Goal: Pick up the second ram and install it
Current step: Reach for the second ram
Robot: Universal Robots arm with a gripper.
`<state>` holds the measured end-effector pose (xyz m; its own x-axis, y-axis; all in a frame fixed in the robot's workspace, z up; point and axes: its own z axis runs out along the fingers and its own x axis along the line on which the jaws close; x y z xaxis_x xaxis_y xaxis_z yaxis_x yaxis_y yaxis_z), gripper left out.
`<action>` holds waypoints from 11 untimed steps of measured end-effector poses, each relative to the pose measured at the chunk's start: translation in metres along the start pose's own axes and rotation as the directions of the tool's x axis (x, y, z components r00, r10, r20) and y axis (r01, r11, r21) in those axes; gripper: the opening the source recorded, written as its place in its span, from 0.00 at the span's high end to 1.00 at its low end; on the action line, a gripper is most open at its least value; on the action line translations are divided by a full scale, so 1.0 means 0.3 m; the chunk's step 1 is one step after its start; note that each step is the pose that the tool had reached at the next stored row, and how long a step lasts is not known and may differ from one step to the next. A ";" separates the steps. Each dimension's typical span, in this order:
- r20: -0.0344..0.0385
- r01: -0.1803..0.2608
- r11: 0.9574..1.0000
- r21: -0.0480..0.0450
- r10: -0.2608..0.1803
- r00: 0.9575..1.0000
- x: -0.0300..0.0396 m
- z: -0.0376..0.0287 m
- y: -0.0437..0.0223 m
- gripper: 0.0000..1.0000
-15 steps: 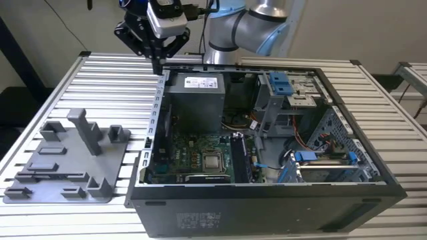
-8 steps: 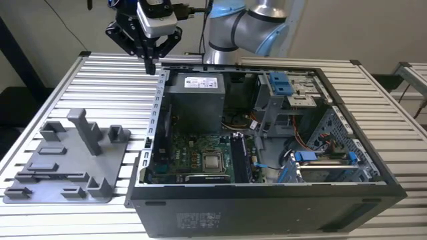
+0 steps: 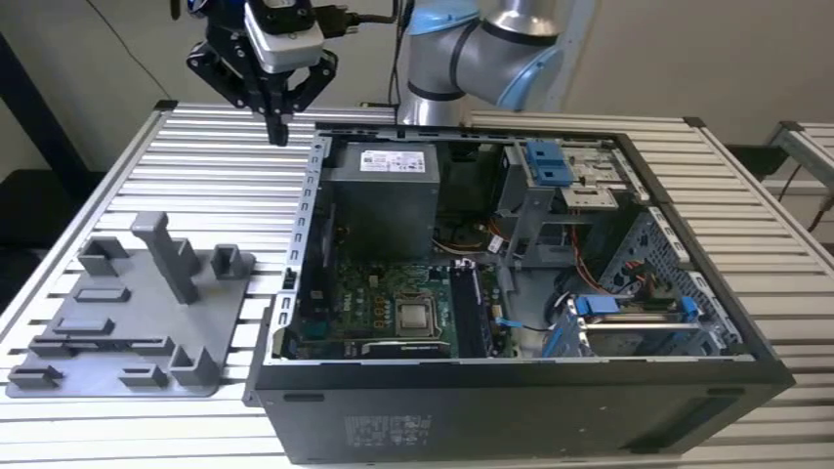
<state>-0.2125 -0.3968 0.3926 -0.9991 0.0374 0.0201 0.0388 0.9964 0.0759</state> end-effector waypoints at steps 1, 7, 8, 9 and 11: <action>0.000 0.000 1.000 0.000 0.000 1.000 0.008 0.000 0.001 0.89; 0.000 0.002 1.000 0.000 -0.002 1.000 0.053 0.001 0.003 0.89; 0.000 0.002 1.000 0.000 -0.002 1.000 0.061 0.002 0.004 0.89; 0.000 0.002 1.000 0.000 -0.002 1.000 0.069 0.002 0.004 0.89; 0.000 0.003 1.000 0.000 -0.003 1.000 0.085 0.002 0.005 0.89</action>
<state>-0.2380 -0.3944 0.3925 -0.9992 0.0344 0.0201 0.0358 0.9965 0.0760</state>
